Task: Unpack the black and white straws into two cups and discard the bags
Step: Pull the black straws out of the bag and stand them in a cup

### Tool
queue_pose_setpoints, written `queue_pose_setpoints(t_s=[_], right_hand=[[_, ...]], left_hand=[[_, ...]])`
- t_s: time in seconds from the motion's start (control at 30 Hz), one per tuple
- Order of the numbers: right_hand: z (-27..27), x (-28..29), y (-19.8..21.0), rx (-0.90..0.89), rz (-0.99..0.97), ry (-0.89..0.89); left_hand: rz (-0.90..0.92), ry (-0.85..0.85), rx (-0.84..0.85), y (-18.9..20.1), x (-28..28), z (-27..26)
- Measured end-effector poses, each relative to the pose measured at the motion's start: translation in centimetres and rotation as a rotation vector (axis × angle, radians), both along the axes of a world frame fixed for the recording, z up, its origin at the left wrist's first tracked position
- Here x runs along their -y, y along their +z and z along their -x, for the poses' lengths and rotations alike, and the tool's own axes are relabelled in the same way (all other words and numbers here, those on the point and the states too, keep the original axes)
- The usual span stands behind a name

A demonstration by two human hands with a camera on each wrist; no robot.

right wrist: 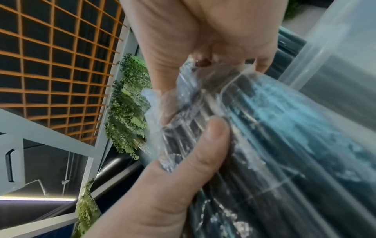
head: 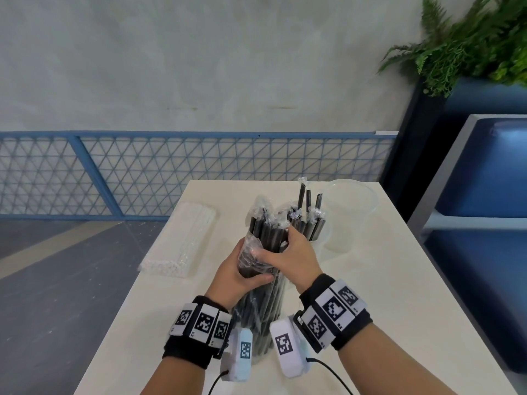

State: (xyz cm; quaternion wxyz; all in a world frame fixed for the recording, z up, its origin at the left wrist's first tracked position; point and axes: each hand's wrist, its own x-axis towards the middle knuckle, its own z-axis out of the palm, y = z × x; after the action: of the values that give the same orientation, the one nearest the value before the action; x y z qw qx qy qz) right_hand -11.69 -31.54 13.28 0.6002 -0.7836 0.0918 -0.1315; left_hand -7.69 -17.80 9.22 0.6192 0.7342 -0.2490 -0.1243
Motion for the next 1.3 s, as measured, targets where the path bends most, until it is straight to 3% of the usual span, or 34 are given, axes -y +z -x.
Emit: queue_pose_setpoints(t_s=[0.13, 0.27, 0.5, 0.67, 0.93, 1.07, 1.3], right_hand=[[-0.2, 0.3, 0.3, -0.002, -0.164, 0.047], [-0.6, 0.4, 0.7, 0.046, -0.263, -0.020], [-1.1, 1.5, 3.2, 0.164, -0.205, -0.038], [-1.8, 2.8, 5.7, 0.252, -0.389, -0.057], [-0.7, 1.7, 2.0, 0.139, -0.259, -0.086], [-1.0, 1.2, 1.5, 0.173, -0.356, -0.185], [-1.3, 2.4, 4.3, 0.336, -0.523, -0.233]], left_hand=[[-0.016, -0.039, -0.004, 0.1, 0.2, 0.0], [-0.025, -0.056, -0.041, -0.4, 0.4, 0.1], [-0.069, -0.031, -0.055, -1.3, 0.0, 0.0], [-0.075, -0.009, -0.027, -1.5, -0.2, 0.1], [-0.043, 0.118, 0.037, -0.8, 0.1, 0.1], [-0.023, 0.099, 0.013, -0.7, 0.1, 0.3], [-0.018, 0.094, -0.010, -0.7, -0.8, -0.1]])
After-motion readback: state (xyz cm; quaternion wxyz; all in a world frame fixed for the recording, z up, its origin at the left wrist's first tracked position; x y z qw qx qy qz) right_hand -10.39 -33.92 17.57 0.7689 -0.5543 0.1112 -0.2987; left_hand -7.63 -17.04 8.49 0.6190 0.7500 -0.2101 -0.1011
